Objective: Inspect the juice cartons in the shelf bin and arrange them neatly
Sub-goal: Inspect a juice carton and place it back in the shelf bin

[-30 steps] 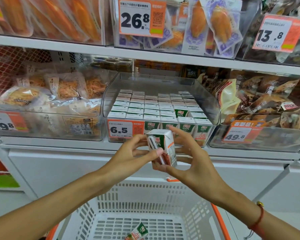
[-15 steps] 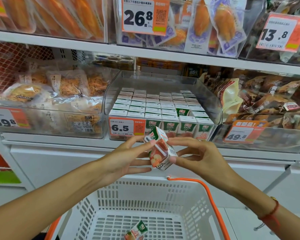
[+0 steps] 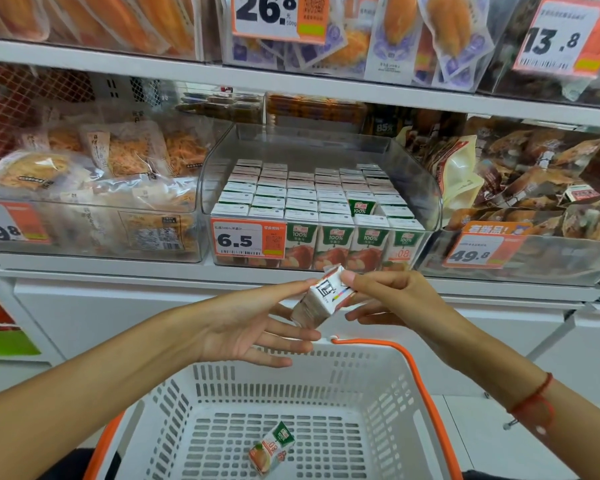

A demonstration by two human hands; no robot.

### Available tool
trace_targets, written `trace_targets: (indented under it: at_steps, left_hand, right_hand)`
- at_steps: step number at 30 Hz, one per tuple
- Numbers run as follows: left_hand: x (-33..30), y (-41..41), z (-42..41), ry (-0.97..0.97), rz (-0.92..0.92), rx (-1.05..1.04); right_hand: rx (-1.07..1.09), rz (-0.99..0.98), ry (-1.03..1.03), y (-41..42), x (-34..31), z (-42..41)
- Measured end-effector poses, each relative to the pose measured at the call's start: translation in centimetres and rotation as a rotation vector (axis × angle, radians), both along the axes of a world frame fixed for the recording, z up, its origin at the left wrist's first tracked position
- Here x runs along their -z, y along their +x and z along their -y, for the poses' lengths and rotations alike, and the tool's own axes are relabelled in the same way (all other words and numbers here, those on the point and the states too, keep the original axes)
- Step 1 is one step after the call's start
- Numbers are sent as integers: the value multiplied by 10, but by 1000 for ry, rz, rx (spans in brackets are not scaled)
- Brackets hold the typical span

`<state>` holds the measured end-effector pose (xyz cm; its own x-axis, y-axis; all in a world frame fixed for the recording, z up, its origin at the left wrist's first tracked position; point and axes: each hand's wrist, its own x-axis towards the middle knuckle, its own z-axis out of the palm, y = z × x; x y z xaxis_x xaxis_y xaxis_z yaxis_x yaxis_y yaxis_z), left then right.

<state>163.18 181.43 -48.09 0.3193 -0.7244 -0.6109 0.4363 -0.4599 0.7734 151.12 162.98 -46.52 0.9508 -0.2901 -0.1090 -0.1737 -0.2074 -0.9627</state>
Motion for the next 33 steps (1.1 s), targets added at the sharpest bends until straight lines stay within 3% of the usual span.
trace_targets:
  at_steps: [4,10,15,20,22,27,29,33]
  left_hand:
    - [-4,-7,1,-60,55,-86]
    - [3,-22,8,-263,428,-514]
    - [-1,-29,5,-453,631,-470]
    - [-8,-26,7,-334,593,-409]
    - [-12,-21,5,-249,503,-425]
    - [-20,-7,-1,-242,110,-307]
    - [-20,-5,-2,-285,10,-291]
    - [-13,-3,-1,-321,-43,-352]
  right_hand:
    - [12,-6,-28,0,2,-2]
    - [-47,88,-31,1,12,-19]
    - [92,263,-27,4,14,-26]
    - [127,246,31,3,12,-17]
    - [163,291,-136,3,10,-15]
    - [65,599,-1139,0,10,-9]
    - [32,674,-1317,0,9,-9]
    - [-45,759,-1488,6,8,-9]
